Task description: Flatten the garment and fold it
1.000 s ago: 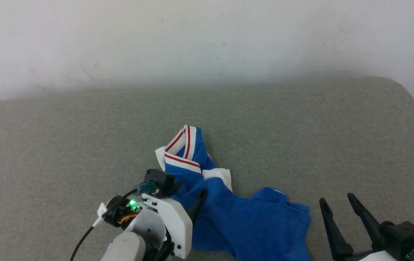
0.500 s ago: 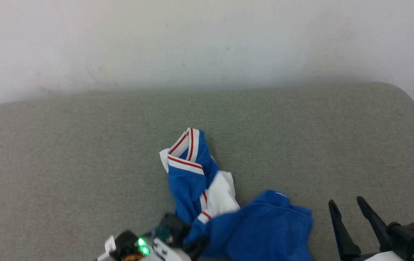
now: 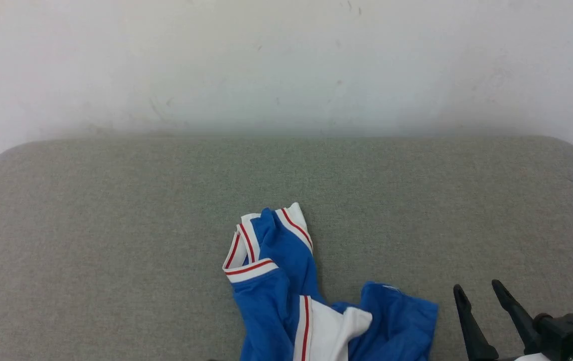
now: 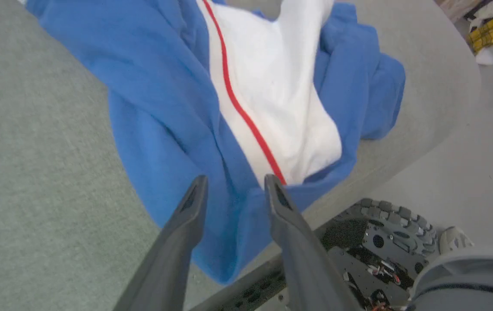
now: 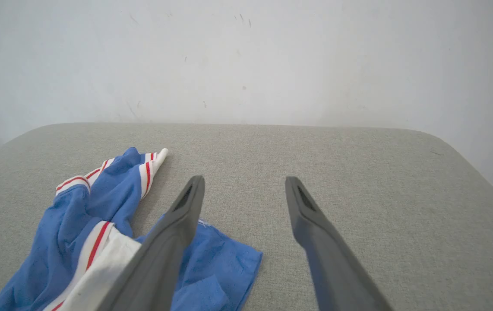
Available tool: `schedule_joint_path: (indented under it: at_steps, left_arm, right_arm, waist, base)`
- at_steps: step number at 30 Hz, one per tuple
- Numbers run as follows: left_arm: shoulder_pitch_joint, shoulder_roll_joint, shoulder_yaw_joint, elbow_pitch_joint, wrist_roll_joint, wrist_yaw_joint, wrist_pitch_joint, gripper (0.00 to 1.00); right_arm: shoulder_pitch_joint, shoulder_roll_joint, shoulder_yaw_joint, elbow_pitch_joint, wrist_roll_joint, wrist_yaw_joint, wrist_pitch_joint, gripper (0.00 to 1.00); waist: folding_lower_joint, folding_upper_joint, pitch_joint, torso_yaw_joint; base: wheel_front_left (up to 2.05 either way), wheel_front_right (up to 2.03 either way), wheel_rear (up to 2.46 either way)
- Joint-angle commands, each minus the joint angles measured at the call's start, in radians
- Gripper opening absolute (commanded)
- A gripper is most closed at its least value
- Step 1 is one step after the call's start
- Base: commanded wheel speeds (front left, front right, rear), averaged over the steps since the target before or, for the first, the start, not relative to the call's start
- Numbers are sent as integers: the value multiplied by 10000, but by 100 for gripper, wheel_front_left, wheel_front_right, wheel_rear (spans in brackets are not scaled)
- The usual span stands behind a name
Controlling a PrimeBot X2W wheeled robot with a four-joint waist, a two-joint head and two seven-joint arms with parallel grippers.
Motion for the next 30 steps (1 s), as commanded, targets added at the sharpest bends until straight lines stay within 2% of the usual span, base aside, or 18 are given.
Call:
schedule_joint_path:
  at_steps: [1,4,7,16,24,25,26,27,30]
  left_arm:
    - [-216,-253,250,-236,152,210,-602,100]
    - [-691,-555,504,-518,387,395,-1457,100]
    - [-1278,-766,481,-520,516,313,-1761,100]
    - [-3394,-1214,-995,443,524,-844,-755,100]
    - [-4430,-1123,-2126,2175,554,-1073,-185,100]
    - [-4508,-1129,-2166,2332,539,-1079,-230,83]
    - [-4588,-1105,-2225,2511,550,-1084,-218,9]
    - [-4674,-1077,-2282,2656,568,-1089,-244,0]
    - [-4918,-1027,-2274,2874,663,-1095,-625,0]
  right_arm:
    - [61,29,-2,-23,59,-7,61,100]
    - [39,29,-21,-59,54,-7,88,100]
    - [-12,29,-24,-96,68,-7,128,100]
    - [-313,29,-1,-142,17,-7,220,100]
    - [-499,30,29,9,94,-7,198,100]
    - [-510,30,30,25,95,-7,187,100]
    - [-520,30,25,42,100,-7,175,100]
    - [-527,30,20,62,110,-7,160,100]
    - [-568,30,37,137,143,-7,116,100]
  waist:
    - [1,-1,-32,51]
    - [1,-1,-8,59]
    - [1,-1,59,46]
    - [1,-1,512,-232]
    - [1,-1,715,-597]
    - [1,-1,735,-613]
    - [1,-1,753,-616]
    - [1,-1,764,-614]
    - [1,-1,763,-603]
  base:
    - [0,0,0]
    - [0,0,0]
    - [0,0,0]
    - [0,0,0]
    - [0,0,0]
    - [0,0,0]
    - [0,0,0]
    - [0,0,0]
    - [0,0,0]
